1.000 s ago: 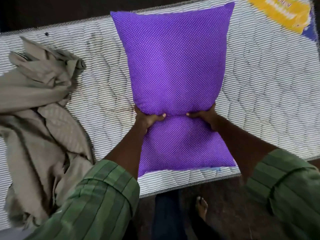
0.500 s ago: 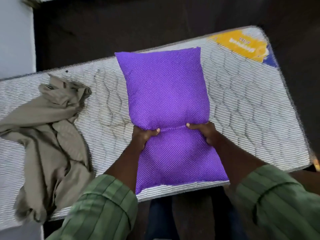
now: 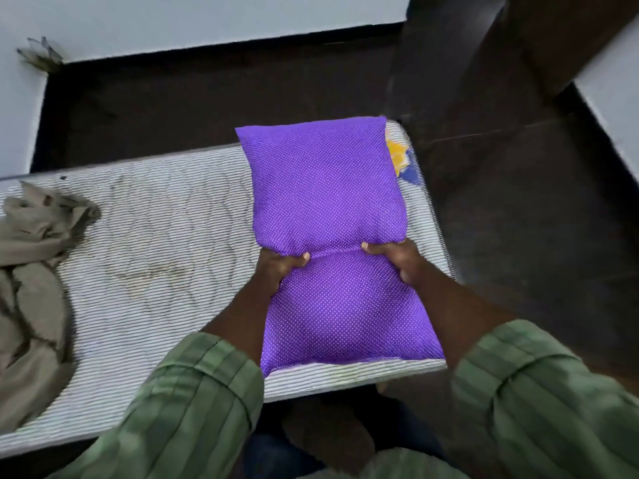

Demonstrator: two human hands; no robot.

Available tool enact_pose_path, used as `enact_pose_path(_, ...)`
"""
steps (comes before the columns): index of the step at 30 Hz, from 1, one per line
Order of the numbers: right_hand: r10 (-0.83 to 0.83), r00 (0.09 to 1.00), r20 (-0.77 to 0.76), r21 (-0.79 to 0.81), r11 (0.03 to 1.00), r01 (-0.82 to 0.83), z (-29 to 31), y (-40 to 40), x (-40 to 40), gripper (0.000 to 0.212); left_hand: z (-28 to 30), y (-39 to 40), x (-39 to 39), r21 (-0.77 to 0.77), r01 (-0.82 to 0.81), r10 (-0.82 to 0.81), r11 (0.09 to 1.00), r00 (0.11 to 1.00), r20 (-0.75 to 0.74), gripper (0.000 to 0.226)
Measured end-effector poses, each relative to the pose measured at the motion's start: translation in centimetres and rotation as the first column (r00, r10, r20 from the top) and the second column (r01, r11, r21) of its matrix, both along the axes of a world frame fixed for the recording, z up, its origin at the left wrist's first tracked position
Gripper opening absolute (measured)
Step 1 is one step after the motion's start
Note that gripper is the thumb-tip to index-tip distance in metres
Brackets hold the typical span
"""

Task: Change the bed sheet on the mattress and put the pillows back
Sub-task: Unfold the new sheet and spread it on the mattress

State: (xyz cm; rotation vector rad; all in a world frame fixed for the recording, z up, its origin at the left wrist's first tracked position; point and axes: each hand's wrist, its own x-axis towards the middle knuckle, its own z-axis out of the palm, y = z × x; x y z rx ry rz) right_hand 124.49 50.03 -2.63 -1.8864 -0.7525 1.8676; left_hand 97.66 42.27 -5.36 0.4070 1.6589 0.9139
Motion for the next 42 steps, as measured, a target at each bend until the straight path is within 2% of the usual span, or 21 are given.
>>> enact_pose_path(2, -0.012, 1.000, 0.006, 0.010, 1.000, 0.012, 0.8, 1.5, 3.8, 0.066, -0.1, 1.6, 3.9, 0.023, 0.017, -0.018, 1.000, 0.999, 0.027, 0.069)
enact_pose_path(5, -0.005, 1.000, 0.025, 0.035, 0.999, 0.004, 1.8, 3.4, 7.7, 0.046, -1.1, 3.5, 7.9, 0.088, 0.069, -0.073, 0.994, 0.996, 0.042, 0.080)
enact_pose_path(7, -0.021, 0.999, 0.040, 0.047, 0.999, 0.019, 1.9, 4.7, 9.7, 0.055, -1.7, 4.7, 9.8, 0.100, 0.081, -0.086, 0.992, 0.995, 0.042, 0.083)
enact_pose_path(9, -0.027, 0.997, 0.067, 0.046, 0.999, 0.024, 1.5, 5.6, 11.2, 0.076, -1.8, 6.0, 11.4, 0.068, 0.096, -0.098, 0.993, 0.995, 0.026, 0.097)
enact_pose_path(12, -0.056, 0.997, 0.052, 0.030, 0.998, 0.054, 0.2, 6.8, 13.2, 0.074, -4.6, 8.0, 12.7, 0.002, 0.119, -0.119, 0.993, 0.992, -0.051, 0.110)
enact_pose_path(15, -0.037, 0.996, 0.082, 0.012, 0.999, 0.036, -1.6, 7.7, 14.9, 0.078, -11.2, 9.7, 12.7, -0.133, 0.140, -0.165, 0.981, 0.966, -0.201, 0.127)
enact_pose_path(16, -0.015, 0.995, 0.103, 0.011, 1.000, 0.014, -1.8, 7.8, 14.9, 0.086, -11.4, 10.1, 13.1, -0.202, 0.170, -0.220, 0.964, 0.940, -0.261, 0.130)
enact_pose_path(17, 0.033, 0.986, 0.163, 0.020, 0.999, -0.037, -2.3, 7.7, 14.9, 0.102, -9.1, 10.2, 14.3, -0.308, 0.221, -0.320, 0.925, 0.891, -0.322, 0.129)
enact_pose_path(19, 0.203, 0.927, 0.316, 0.015, 0.976, -0.218, -4.7, 7.8, 14.9, 0.150, -4.3, 10.1, 16.9, -0.468, 0.271, -0.499, 0.841, 0.723, -0.477, 0.119)
enact_pose_path(20, 0.291, 0.886, 0.360, 0.004, 0.950, -0.313, -5.9, 7.9, 14.6, 0.157, -3.0, 10.0, 18.0, -0.498, 0.275, -0.544, 0.823, 0.635, -0.548, 0.112)
enact_pose_path(22, 0.406, 0.803, 0.435, 0.014, 0.889, -0.457, -5.1, 7.5, 13.5, 0.139, -1.6, 9.5, 19.5, -0.512, 0.298, -0.587, 0.806, 0.517, -0.623, 0.103)
enact_pose_path(25, 0.410, 0.679, 0.609, 0.018, 0.849, -0.528, -4.6, 7.2, 11.9, 0.124, -0.7, 8.8, 20.4, -0.502, 0.324, -0.596, 0.802, 0.373, -0.711, 0.082)
enact_pose_path(28, 0.391, 0.521, 0.758, 0.009, 0.793, -0.609, -3.4, 6.8, 10.1, 0.116, 1.1, 8.5, 21.2, -0.447, 0.491, -0.616, 0.748, 0.264, -0.742, 0.070)
enact_pose_path(31, 0.332, 0.361, 0.871, 0.014, 0.719, -0.695, -1.6, 6.1, 8.6, 0.105, 3.2, 8.3, 21.8, -0.352, 0.597, -0.617, 0.721, 0.322, -0.718, 0.058)
enact_pose_path(34, 0.343, 0.260, 0.903, -0.012, 0.623, -0.782, 0.0, 5.1, 7.3, 0.090, 5.4, 7.6, 21.8, -0.302, 0.634, -0.611, 0.712, 0.349, -0.710, 0.051)
enact_pose_path(36, 0.371, 0.235, 0.898, -0.025, 0.577, -0.816, 1.2, 3.9, 6.2, 0.086, 6.8, 6.7, 21.2, -0.287, 0.645, -0.601, 0.708, 0.338, -0.724, 0.045)
enact_pose_path(39, 0.395, 0.274, 0.877, 0.013, 0.551, -0.834, 3.0, 1.9, 3.9, 0.087, 8.9, 5.0, 19.2, -0.293, 0.646, -0.589, 0.705, 0.303, -0.750, 0.038)
enact_pose_path(42, 0.406, 0.255, 0.878, 0.028, 0.488, -0.872, 4.5, -1.3, 0.7, 0.072, 10.5, 1.8, 16.0, -0.291, 0.651, -0.579, 0.701, 0.281, -0.766, 0.037)
